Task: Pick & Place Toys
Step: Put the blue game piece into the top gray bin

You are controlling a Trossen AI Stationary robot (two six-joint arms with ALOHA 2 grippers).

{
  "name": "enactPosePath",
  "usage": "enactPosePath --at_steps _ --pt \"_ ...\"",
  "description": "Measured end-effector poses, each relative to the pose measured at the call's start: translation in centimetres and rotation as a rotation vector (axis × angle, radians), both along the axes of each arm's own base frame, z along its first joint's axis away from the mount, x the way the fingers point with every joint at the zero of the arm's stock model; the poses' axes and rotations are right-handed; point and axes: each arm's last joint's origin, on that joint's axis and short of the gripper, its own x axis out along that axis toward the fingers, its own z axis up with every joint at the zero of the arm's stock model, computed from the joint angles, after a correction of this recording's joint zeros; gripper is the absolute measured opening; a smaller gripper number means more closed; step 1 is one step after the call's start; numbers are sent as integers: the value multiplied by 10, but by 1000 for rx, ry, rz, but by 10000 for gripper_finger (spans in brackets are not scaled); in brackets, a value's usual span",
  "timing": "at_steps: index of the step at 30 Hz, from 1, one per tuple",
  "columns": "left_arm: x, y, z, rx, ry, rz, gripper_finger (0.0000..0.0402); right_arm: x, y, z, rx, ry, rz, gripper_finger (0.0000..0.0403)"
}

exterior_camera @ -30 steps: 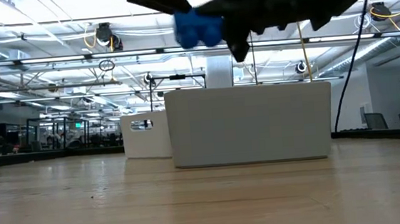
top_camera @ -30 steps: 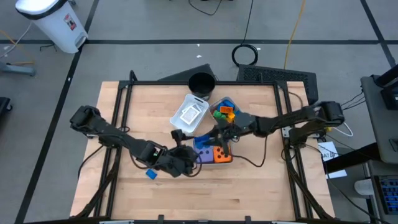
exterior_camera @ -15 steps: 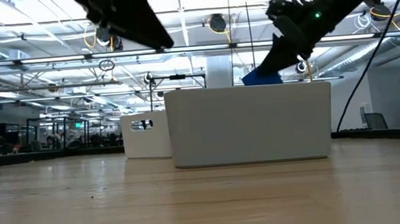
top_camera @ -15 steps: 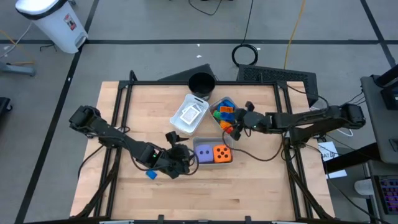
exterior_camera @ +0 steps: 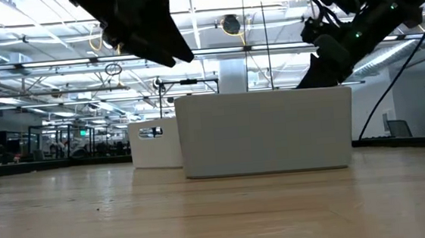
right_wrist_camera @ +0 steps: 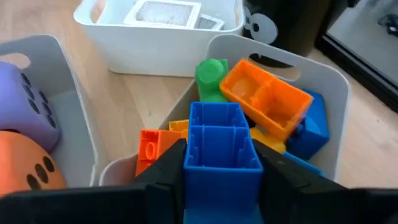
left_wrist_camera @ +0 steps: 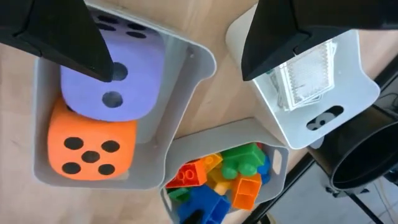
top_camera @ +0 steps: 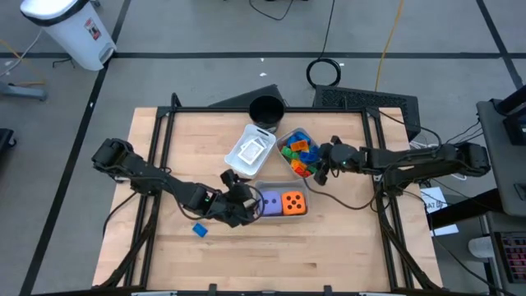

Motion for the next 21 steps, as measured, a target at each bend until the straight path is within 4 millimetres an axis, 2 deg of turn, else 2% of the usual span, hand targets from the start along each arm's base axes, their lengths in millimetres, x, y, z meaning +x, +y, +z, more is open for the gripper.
enactPosePath --at_steps 5,14,17,21 --pt "3 -1 2 -15 -35 -6 361 0 -1 -2 -12 -33 12 157" --pt "4 -1 3 -22 -50 -4 361 4 -1 7 -71 -105 42 257" --pt "3 -2 2 -40 -36 -21 361 2 0 13 -78 -149 45 276" --pt "-4 -8 2 -140 50 -143 361 -3 4 23 -84 -200 61 283"
